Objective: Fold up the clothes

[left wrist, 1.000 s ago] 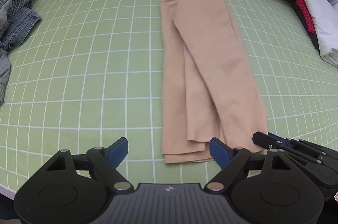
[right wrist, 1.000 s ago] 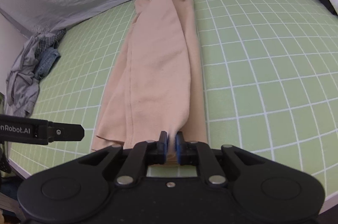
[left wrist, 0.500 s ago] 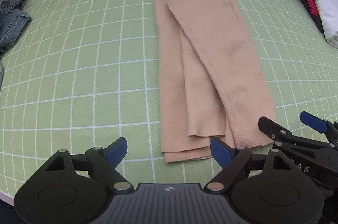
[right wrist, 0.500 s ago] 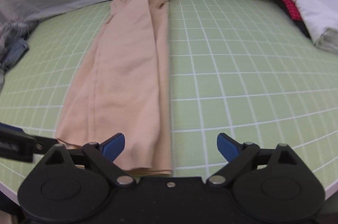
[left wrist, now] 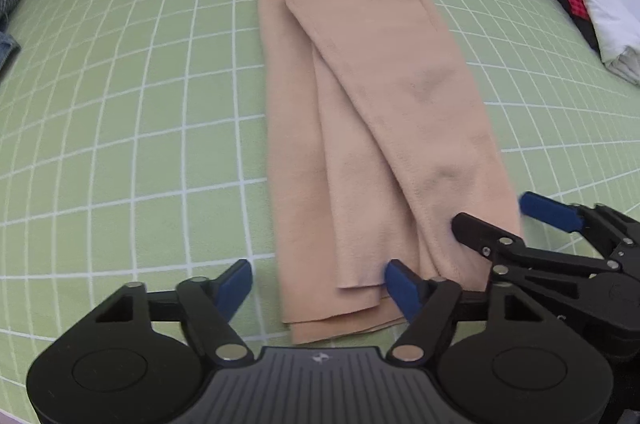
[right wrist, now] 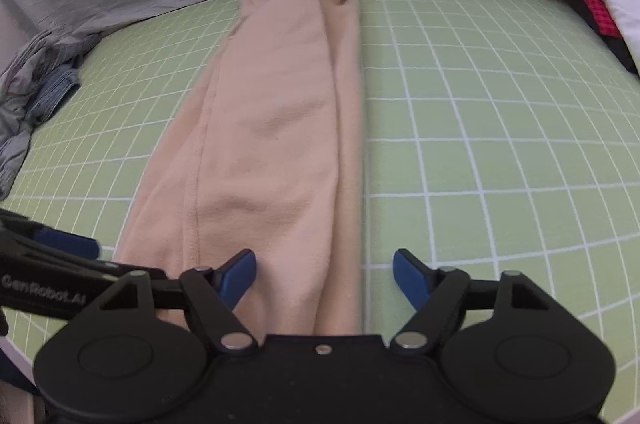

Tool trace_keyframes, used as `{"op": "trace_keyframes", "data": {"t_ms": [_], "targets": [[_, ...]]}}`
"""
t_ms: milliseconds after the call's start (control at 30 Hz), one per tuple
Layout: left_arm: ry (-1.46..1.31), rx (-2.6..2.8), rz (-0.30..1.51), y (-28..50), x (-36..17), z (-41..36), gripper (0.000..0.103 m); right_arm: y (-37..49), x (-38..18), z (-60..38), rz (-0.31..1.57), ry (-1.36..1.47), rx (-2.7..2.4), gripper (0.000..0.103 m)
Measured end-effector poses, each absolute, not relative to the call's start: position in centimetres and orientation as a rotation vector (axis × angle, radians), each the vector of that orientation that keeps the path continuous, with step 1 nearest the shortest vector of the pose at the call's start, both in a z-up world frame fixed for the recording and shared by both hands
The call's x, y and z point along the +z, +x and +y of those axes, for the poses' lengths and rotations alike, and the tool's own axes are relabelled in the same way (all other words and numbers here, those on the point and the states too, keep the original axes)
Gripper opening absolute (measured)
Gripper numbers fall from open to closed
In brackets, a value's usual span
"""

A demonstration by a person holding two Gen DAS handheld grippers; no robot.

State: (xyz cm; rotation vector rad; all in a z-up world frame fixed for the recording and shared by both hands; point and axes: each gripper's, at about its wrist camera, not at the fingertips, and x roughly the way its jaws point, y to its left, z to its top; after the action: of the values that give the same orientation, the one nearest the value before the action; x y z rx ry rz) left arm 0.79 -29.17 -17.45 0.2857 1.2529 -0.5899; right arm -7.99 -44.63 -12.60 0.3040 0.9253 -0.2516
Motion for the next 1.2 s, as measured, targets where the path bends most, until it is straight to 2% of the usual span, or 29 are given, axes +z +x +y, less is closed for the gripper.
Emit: {"op": "trace_keyframes", "data": {"t_ms": [33,100,133,167,233,300,433,533,867,1067,1200], "targets": [[0.273,-0.595,1.254,0.7,-17.7,-29.2,0.063,-7.9,-12.6,-44.5,0.921,0.298,-0.232,0.060],[0.275,-0.601,1.239,0.1,-18.1,-29.7,0.058,-7.9,-12.4,-44.2,0.916,0.300,-0.192,0.041],[0.282,-0.604,1.227,-0.4,-18.2,-30.0,0.051,-8.0,-12.4,-44.1,0.915,0.305,-0.174,0.036],[0.276,-0.611,1.219,-0.9,-18.3,-30.2,0.047,-8.0,-12.4,-44.2,0.914,0.319,-0.160,0.027],[0.231,-0.627,1.239,-1.5,-18.1,-30.1,0.014,-8.0,-12.4,-44.4,0.915,0.362,-0.148,0.021],[0.161,-0.642,1.284,-1.8,-17.7,-29.6,0.013,-8.3,-12.2,-44.5,0.931,0.385,-0.137,0.015],[0.017,-0.671,1.372,-2.6,-16.7,-28.5,0.013,-10.6,-10.6,-44.6,0.931,0.473,-0.101,0.013],[-0.104,-0.725,1.370,-3.7,-13.3,-26.9,0.013,-13.2,-7.2,-43.9,0.869,0.465,-0.068,0.013],[-0.250,-0.859,1.010,-0.1,-0.2,-28.4,0.013,-10.5,2.9,-47.6,0.566,0.458,-0.024,0.013],[-0.286,-0.873,0.854,3.3,3.4,-29.4,0.012,-6.9,6.7,-49.1,0.431,0.414,0.006,0.013],[-0.288,-0.846,0.823,5.7,4.5,-29.4,0.013,-3.8,7.6,-50.0,0.420,0.389,0.021,0.013]]}}
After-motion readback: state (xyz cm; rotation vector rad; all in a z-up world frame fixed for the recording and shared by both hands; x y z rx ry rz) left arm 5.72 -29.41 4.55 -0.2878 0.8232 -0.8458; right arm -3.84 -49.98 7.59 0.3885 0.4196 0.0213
